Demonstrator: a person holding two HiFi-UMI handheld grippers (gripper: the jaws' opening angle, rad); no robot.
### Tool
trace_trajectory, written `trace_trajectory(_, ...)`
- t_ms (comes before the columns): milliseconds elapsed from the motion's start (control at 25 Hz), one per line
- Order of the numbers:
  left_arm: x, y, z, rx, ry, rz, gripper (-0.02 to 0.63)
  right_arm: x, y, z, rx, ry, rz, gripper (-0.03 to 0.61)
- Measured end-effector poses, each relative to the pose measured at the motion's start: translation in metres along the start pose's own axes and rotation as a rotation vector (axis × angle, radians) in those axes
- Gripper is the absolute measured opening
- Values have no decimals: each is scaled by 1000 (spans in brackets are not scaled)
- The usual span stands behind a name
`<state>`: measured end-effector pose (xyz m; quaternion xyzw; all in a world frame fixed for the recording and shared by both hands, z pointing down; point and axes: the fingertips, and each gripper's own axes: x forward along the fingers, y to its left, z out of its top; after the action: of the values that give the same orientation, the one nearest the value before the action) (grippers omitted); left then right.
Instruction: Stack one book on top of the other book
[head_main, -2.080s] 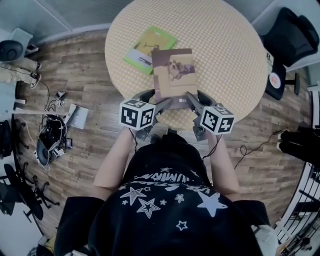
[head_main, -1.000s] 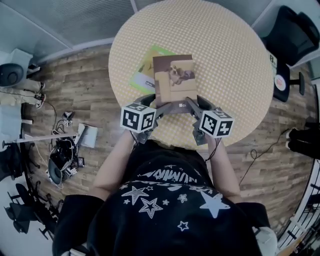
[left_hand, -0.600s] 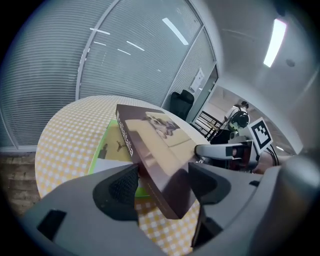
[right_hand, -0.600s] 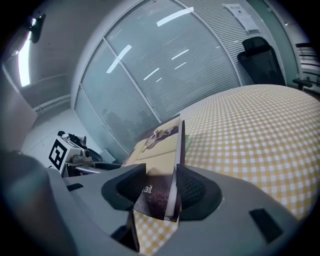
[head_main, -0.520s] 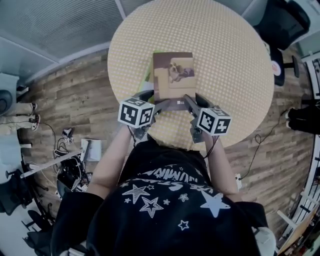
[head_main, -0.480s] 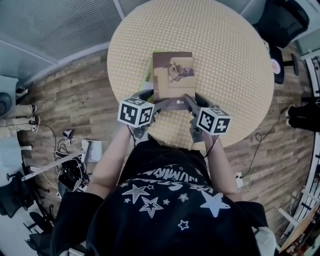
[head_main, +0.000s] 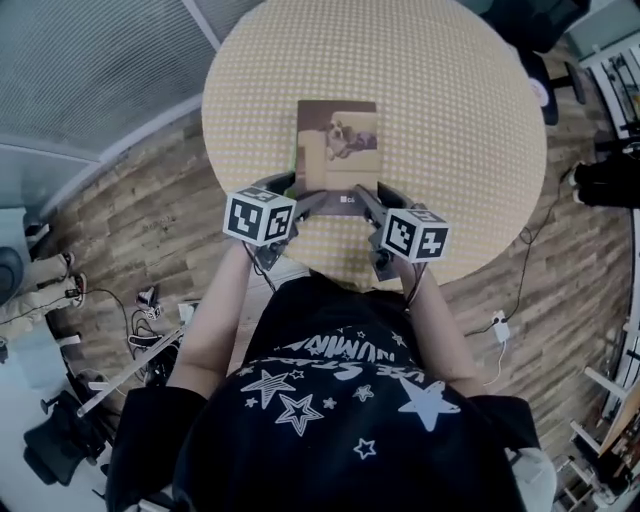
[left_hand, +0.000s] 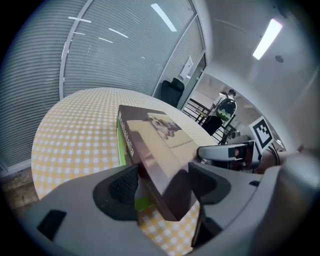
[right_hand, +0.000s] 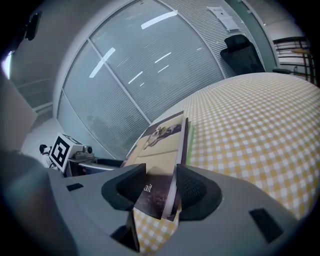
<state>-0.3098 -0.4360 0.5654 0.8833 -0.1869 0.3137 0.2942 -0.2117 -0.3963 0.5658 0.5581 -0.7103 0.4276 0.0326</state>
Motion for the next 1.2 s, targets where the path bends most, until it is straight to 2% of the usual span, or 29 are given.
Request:
trace_trajectory(240, 9, 13, -1, 46, 53, -14, 318, 11, -3, -8, 6, 14, -41, 198)
trace_trajectory(600, 8, 18, -1, 55, 35, -11, 314, 13, 0, -10, -5, -16, -42, 198)
trace_trajectory(880, 7, 20, 4, 117, 0, 25, 310, 16, 6, -13, -55, 9, -25, 207)
trace_trajectory(1040, 2, 19, 3, 113, -22, 51, 293, 6, 8, -14, -60, 11, -25, 207)
trace_trajectory(1200, -7, 13, 14, 106, -94, 82, 264, -12, -2, -2, -53, -39, -30, 207)
